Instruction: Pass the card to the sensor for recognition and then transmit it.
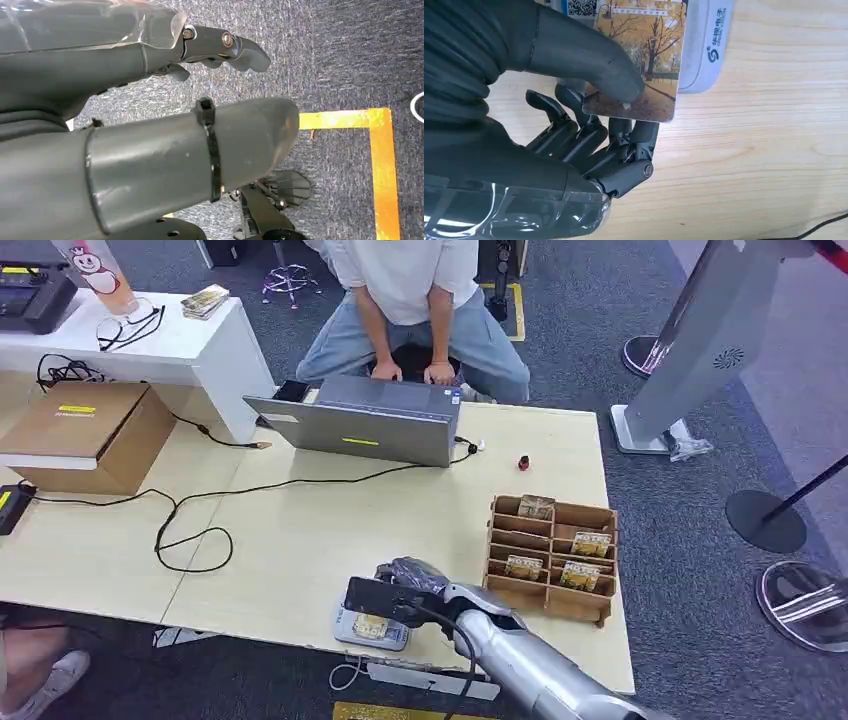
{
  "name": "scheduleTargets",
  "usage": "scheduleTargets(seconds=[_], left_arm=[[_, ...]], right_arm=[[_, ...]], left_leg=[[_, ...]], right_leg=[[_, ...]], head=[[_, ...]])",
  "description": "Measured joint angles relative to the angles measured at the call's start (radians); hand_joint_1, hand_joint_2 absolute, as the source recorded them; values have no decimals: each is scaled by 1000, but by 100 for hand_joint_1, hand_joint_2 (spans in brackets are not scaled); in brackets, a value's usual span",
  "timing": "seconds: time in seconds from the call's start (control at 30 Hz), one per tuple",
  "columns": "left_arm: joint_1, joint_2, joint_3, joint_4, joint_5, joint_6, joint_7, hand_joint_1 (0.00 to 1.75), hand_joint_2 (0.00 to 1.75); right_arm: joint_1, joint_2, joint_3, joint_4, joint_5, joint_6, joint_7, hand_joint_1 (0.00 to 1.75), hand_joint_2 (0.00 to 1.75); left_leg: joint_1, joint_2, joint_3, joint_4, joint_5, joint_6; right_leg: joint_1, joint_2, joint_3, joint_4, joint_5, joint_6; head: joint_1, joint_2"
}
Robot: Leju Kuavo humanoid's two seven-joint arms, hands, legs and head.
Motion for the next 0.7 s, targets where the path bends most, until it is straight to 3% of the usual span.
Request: scheduleTargets(seconds=[0.7], left_arm=[[0, -6, 0, 0, 14, 32, -9, 0, 0]], right_arm=[[-3, 13, 20, 20, 103, -28, 22, 175, 175]], left_leg=[[0, 0, 0, 0, 0, 0]], right_leg=[[0, 0, 0, 0, 0, 0]], head=[[0, 0]])
